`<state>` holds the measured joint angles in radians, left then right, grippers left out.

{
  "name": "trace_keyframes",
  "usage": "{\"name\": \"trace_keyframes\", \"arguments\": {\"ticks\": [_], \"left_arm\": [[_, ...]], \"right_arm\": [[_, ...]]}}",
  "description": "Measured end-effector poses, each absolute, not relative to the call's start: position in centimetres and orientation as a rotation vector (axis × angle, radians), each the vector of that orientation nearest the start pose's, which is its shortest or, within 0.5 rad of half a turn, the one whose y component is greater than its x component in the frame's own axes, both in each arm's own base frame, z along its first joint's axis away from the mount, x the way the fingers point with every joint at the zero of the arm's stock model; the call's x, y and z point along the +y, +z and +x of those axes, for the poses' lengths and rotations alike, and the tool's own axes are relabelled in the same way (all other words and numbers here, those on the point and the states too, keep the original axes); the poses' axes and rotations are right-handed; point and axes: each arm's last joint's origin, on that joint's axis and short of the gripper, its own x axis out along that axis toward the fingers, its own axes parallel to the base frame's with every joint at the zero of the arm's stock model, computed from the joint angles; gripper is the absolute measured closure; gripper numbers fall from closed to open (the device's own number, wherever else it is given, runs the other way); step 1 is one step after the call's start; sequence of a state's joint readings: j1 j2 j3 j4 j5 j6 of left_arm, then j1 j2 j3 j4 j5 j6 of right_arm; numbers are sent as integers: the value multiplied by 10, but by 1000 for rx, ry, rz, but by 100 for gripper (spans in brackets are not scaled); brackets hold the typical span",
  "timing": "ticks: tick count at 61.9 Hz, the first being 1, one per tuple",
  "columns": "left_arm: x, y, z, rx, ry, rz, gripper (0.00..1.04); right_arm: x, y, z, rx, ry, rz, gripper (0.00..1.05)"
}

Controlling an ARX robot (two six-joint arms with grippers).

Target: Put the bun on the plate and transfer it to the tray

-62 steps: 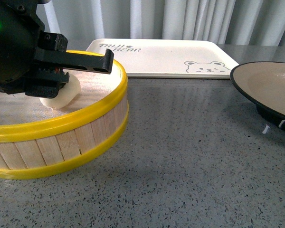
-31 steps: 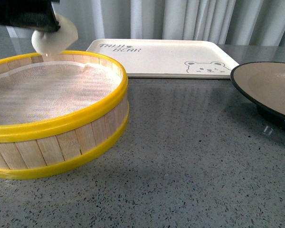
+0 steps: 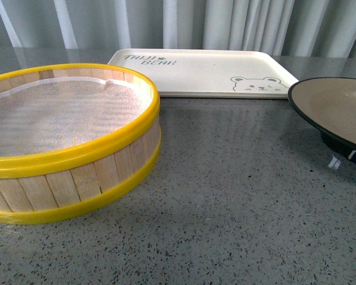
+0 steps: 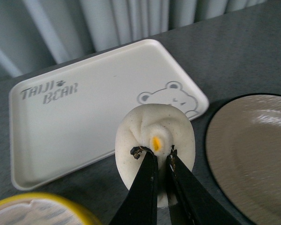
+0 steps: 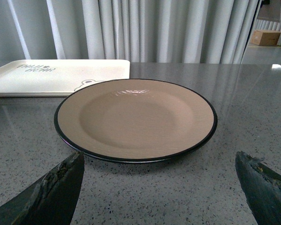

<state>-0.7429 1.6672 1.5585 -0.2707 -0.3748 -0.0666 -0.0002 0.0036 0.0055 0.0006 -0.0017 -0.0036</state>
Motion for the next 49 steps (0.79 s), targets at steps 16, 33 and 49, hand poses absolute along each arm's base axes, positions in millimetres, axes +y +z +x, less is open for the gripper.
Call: {"name": "trace_keyframes", "arguments": {"ticks": [16, 33, 49], "left_arm": [[-330, 347, 305, 360, -524, 177, 101], [-380, 314, 315, 446, -638, 276, 101], [-384, 320, 326, 429, -630, 299, 101]], "right_arm": [[0, 165, 98, -2, 2, -4, 9], [0, 165, 98, -2, 2, -4, 9], [0, 165, 98, -2, 2, -4, 9]]}}
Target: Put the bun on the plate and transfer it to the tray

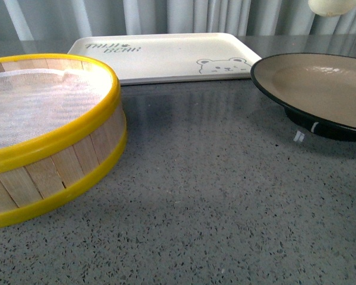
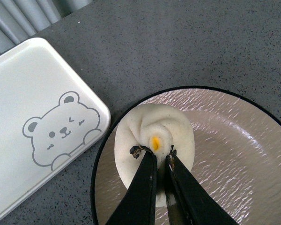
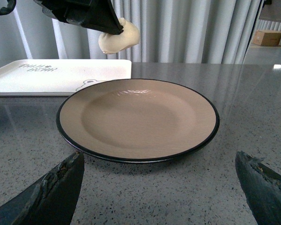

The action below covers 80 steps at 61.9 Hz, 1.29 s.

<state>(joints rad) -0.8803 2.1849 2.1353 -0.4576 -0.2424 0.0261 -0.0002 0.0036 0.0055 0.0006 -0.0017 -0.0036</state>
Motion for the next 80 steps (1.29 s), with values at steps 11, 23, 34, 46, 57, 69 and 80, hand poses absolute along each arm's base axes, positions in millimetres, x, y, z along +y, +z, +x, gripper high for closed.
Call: {"name": "trace_keyframes", "arguments": {"ticks": [11, 23, 34, 46, 57, 69, 80], "left_arm": [[-382, 309, 335, 453, -625, 309, 101], [-380, 290, 334, 509, -672, 316, 101], [-381, 270, 324, 571, -740, 320, 101], [-385, 262, 317, 583, -754, 312, 101], [-386, 262, 315, 586, -756, 306, 101], [-388, 260, 314, 597, -750, 317, 94], [-388, 260, 314, 597, -744, 319, 68]], "right_arm": [[0, 165, 98, -2, 1, -4, 9], [0, 165, 98, -2, 2, -4, 9], [0, 165, 98, -2, 1, -4, 9], [0, 165, 98, -2, 1, -4, 9], [0, 165, 98, -2, 1, -4, 9], [0, 165, 98, -2, 1, -4, 9], [0, 165, 98, -2, 1, -4, 9]]}}
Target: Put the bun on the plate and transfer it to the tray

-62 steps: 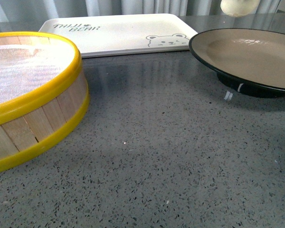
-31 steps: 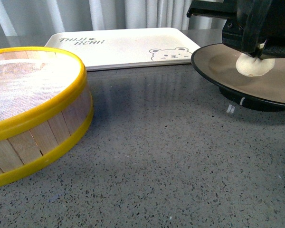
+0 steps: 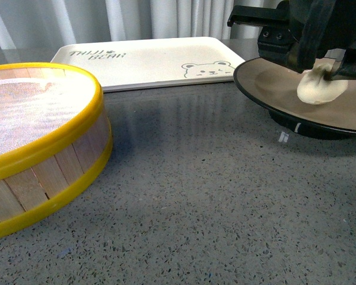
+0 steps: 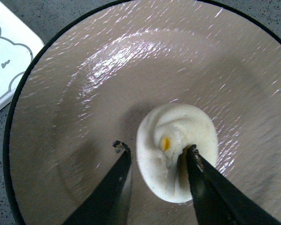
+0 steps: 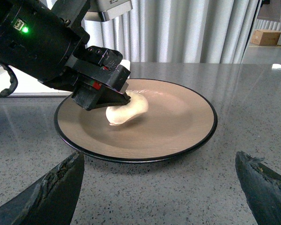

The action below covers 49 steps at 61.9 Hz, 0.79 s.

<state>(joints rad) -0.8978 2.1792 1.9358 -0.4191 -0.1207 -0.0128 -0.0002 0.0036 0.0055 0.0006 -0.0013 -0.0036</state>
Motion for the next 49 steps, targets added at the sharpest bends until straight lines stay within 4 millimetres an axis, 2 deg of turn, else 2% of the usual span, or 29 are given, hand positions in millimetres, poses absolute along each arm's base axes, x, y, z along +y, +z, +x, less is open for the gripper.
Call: {"name": "trace_keyframes", "arguments": {"ticks": [14, 26, 36, 45, 49], "left_arm": [[-387, 264, 315, 597, -741, 298, 34], [-374, 285, 327, 559, -708, 235, 5], [-353, 312, 340, 488, -642, 186, 7], [-304, 359, 342, 368, -545, 108, 7], [-273, 382, 336, 310, -487, 80, 7]], "right_arm": [[0, 165, 98, -2, 1, -4, 9], [0, 165, 98, -2, 1, -4, 9], [0, 165, 98, -2, 2, -4, 9], [0, 165, 98, -2, 1, -4, 9], [0, 165, 98, -2, 1, -4, 9]]}}
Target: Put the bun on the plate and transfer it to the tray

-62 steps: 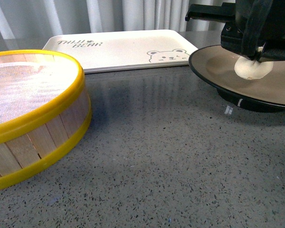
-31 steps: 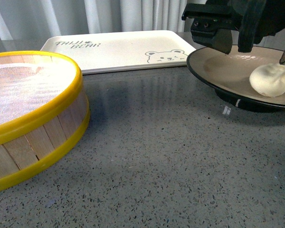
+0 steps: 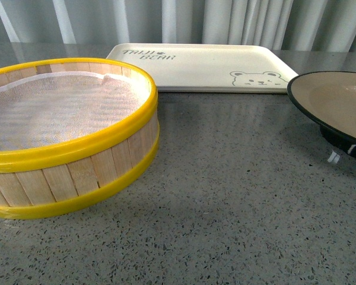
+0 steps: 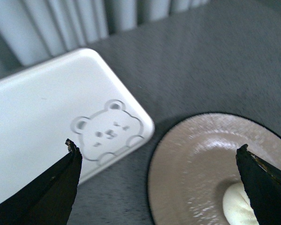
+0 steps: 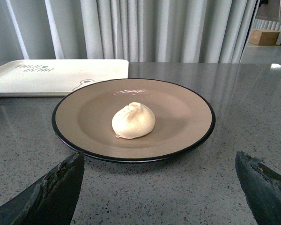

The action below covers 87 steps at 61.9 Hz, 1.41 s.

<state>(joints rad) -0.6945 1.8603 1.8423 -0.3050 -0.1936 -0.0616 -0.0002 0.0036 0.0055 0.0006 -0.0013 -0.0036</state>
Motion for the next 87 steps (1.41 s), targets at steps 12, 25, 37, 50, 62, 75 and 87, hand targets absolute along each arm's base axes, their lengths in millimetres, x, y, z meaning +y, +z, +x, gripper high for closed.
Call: {"name": "trace_keyframes", "arguments": {"ticks": [12, 25, 37, 50, 62, 75, 87], "left_arm": [[-178, 407, 299, 226, -249, 67, 7], [-120, 391, 258, 248, -128, 95, 7], [-80, 374, 229, 217, -28, 75, 11], [-31, 299, 178, -27, 0, -13, 58], [-21, 252, 163, 15, -12, -5, 92], [-11, 224, 147, 4, -3, -4, 101], [-1, 205, 137, 7, 0, -5, 101]], "right_arm": [[0, 165, 98, -2, 1, -4, 9], [0, 165, 98, -2, 1, -4, 9], [0, 165, 98, -2, 2, -4, 9], [0, 165, 98, -2, 2, -4, 9], [0, 165, 98, -2, 1, -4, 9], [0, 165, 98, -2, 1, -4, 9], [0, 165, 98, -2, 1, -4, 9]]}}
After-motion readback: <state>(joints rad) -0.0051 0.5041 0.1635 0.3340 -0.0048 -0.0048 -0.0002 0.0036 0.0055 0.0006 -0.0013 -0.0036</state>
